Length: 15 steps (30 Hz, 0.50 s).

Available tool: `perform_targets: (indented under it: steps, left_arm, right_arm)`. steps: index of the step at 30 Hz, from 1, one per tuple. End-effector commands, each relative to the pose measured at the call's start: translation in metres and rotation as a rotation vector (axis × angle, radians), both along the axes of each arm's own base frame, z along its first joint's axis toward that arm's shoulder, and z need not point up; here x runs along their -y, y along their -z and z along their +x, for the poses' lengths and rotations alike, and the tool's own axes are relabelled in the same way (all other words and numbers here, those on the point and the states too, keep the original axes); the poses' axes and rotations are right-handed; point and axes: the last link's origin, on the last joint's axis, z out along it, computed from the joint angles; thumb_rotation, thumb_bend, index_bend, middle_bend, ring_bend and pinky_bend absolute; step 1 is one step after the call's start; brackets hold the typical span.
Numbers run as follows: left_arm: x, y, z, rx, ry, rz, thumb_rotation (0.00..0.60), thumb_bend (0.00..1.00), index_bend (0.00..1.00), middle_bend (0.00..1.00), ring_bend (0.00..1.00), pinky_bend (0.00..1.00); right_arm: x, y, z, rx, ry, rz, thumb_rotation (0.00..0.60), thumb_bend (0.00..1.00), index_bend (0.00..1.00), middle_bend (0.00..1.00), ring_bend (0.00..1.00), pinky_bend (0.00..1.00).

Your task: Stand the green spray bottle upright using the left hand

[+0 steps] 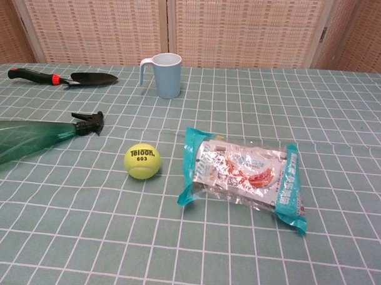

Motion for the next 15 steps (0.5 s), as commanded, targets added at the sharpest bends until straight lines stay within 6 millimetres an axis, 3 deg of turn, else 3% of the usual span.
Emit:
perform_targets:
  steps: [1, 10, 15]
  left_arm:
    - [0.0, 0.001, 0.0, -0.002, -0.003, -0.003, 0.6, 0.25, 0.04, 0.08, 0.0, 0.04]
    - [0.0, 0.002, 0.005, -0.004, -0.005, -0.007, 0.6, 0.25, 0.07, 0.09, 0.0, 0.05]
    - [-0.012, 0.006, 0.034, -0.017, -0.034, -0.065, 0.6, 0.25, 0.08, 0.13, 0.02, 0.06]
  right_arm:
    - [0.0, 0.0, 0.0, 0.004, 0.002, 0.001, 0.6, 0.0, 0.0, 0.0, 0.0, 0.0]
    - [0.0, 0.001, 0.002, 0.014, 0.002, 0.006, 0.6, 0.0, 0.0, 0.0, 0.0, 0.0]
    - [0.003, 0.002, 0.005, 0.029, 0.0, 0.007, 0.6, 0.0, 0.0, 0.0, 0.0, 0.0]
